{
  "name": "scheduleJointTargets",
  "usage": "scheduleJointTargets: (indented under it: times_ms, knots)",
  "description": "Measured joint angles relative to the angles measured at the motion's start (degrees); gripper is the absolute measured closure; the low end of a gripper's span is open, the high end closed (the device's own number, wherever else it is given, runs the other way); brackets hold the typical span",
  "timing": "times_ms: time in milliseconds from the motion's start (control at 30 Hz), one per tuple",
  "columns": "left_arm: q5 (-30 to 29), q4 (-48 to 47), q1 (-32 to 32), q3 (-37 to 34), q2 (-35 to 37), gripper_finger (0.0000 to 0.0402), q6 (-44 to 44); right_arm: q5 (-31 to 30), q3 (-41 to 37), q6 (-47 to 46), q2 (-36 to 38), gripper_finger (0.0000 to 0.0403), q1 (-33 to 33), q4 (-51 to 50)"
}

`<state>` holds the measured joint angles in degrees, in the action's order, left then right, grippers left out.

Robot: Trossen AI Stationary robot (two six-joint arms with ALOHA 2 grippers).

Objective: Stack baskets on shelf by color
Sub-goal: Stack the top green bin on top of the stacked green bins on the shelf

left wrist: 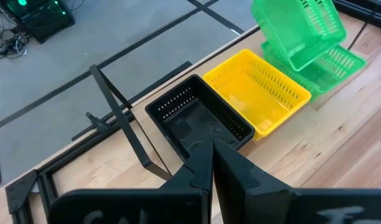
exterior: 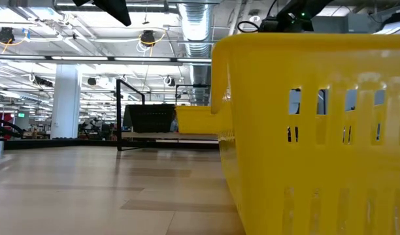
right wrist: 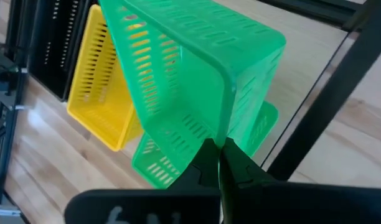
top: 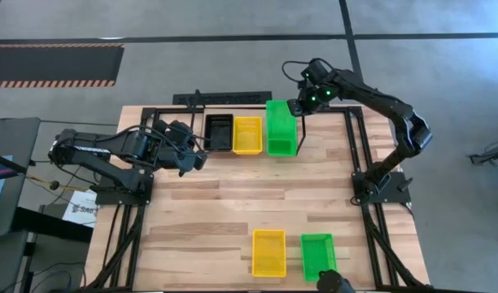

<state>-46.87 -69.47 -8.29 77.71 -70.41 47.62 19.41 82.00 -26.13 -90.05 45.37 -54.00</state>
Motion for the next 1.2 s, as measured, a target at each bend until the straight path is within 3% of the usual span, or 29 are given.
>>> scheduleJointTargets:
  times_ms: [467, 800, 1200]
  knots:
    - [-0.01, 0.02, -0.01, 0.00, 0.00, 0.0401, 0.08, -0.41, 5.37, 0.73, 0.12, 0.0403, -3.50, -5.81]
    - [-0.01, 0.02, -0.01, 0.00, 0.00, 0.0401, -0.63, -6.36, 4.52, -4.30, 0.12, 0.0403, -6.60, -9.84]
    - [1.64, 0.02, -0.01, 0.00, 0.00, 0.0401, -3.69, -8.93, 4.52, -6.91, 0.10, 0.0403, -8.22, -5.98]
